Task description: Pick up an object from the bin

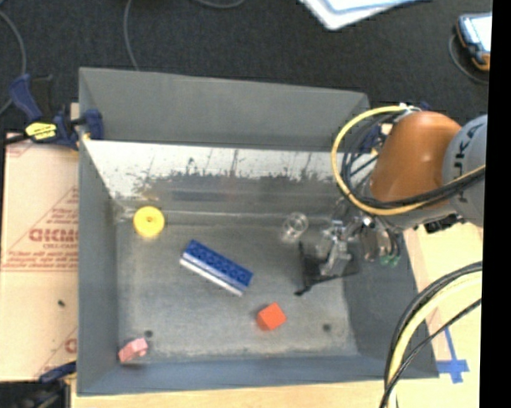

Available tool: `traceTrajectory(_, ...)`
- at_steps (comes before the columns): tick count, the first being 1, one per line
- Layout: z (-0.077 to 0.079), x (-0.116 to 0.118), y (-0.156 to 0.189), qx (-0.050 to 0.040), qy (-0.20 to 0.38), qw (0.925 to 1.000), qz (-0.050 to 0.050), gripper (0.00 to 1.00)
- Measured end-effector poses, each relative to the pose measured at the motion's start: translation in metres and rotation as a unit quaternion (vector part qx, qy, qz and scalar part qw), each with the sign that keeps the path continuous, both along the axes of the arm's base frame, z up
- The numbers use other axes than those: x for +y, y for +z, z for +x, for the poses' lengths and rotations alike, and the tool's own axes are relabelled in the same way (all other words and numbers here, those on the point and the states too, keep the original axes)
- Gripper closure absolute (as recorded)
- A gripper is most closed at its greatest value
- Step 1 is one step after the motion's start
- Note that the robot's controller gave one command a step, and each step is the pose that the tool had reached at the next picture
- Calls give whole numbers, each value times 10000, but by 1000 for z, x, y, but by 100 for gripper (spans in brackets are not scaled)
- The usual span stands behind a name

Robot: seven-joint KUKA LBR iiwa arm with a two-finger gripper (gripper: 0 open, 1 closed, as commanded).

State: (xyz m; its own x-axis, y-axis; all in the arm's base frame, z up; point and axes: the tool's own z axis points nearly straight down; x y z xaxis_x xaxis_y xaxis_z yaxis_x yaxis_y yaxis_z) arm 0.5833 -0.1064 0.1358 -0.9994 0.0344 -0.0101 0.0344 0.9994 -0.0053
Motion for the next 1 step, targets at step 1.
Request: traceTrajectory(1, 1, 0, 11, -23, -2, 10000, -5, 100)
